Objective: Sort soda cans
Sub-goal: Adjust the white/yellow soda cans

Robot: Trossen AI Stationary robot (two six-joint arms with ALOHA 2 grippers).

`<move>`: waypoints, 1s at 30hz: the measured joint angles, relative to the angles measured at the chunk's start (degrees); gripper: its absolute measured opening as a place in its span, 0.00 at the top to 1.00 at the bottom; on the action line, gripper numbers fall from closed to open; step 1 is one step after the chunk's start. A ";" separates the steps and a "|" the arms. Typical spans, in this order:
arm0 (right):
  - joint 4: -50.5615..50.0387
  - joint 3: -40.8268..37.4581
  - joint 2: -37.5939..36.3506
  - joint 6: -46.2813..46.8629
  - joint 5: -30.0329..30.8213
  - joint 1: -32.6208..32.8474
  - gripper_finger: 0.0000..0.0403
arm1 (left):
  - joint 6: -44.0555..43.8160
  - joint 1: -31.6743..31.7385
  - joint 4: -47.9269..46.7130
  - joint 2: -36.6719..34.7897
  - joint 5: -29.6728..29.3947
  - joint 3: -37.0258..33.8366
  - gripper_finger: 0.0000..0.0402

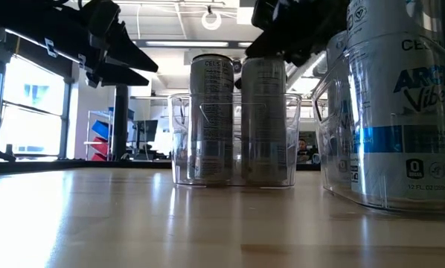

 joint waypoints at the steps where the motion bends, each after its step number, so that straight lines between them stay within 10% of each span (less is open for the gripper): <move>1: -1.15 1.09 0.00 -0.04 0.06 -0.33 0.21 | -0.14 0.00 -0.02 0.00 0.00 0.00 0.30; 13: -20.06 18.39 0.00 -5.77 13.13 -2.60 0.21 | -0.45 0.00 -0.09 0.00 0.00 0.00 0.30; 19: -33.30 26.12 0.61 6.90 24.07 -8.55 0.21 | -0.50 -0.02 -0.13 0.00 0.00 0.00 0.30; 30: -43.03 32.32 17.23 9.29 16.20 -14.25 0.21 | -1.46 0.00 -0.28 0.00 0.00 0.00 0.30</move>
